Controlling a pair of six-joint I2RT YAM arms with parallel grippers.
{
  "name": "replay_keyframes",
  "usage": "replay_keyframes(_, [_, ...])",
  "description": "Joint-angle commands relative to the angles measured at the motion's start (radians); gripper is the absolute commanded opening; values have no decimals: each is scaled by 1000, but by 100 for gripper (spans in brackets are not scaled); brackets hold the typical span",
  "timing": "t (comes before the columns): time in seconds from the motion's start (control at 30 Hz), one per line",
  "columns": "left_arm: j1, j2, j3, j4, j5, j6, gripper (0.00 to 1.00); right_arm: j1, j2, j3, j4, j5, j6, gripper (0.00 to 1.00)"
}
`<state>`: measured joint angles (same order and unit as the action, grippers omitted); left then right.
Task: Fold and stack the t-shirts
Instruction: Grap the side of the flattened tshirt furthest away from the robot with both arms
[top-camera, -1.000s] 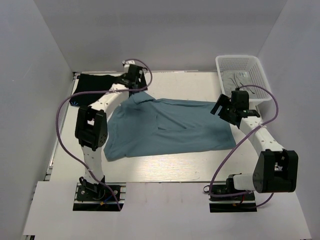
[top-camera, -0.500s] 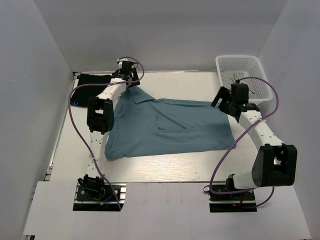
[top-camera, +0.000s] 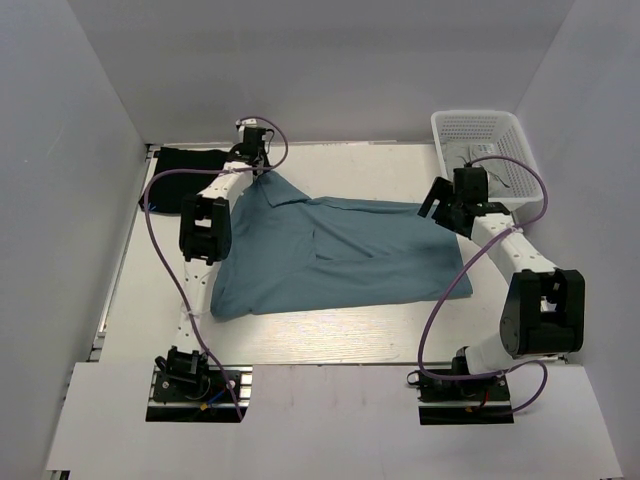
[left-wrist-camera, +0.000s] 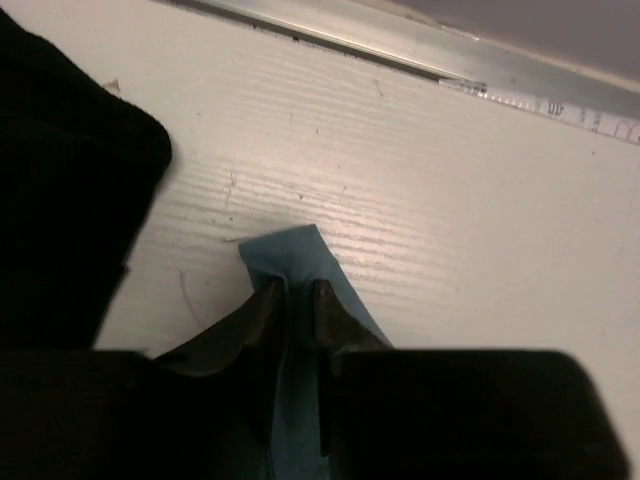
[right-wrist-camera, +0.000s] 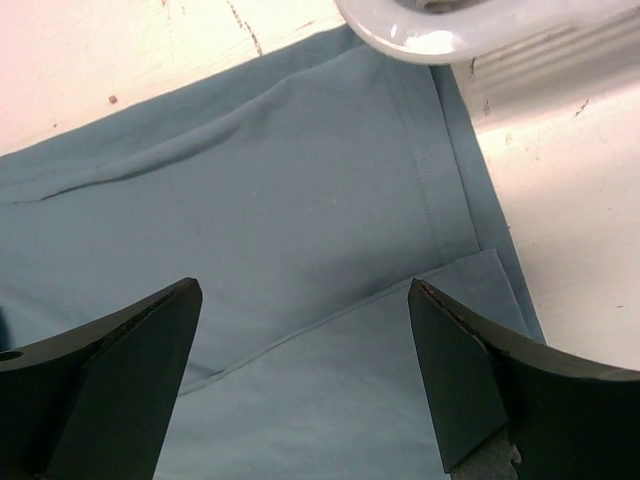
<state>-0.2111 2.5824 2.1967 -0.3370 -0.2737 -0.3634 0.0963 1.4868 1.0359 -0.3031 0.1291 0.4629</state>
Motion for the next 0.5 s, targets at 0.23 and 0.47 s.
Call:
replay_keyframes(0.23, [16,-89,-92,39,-4,1,0,13,-22,46,-33,78,-7,90])
replay_keyframes(0.47, [16,-211,-208,70,-48,-18,0,68,73,151,-73,191,14,90])
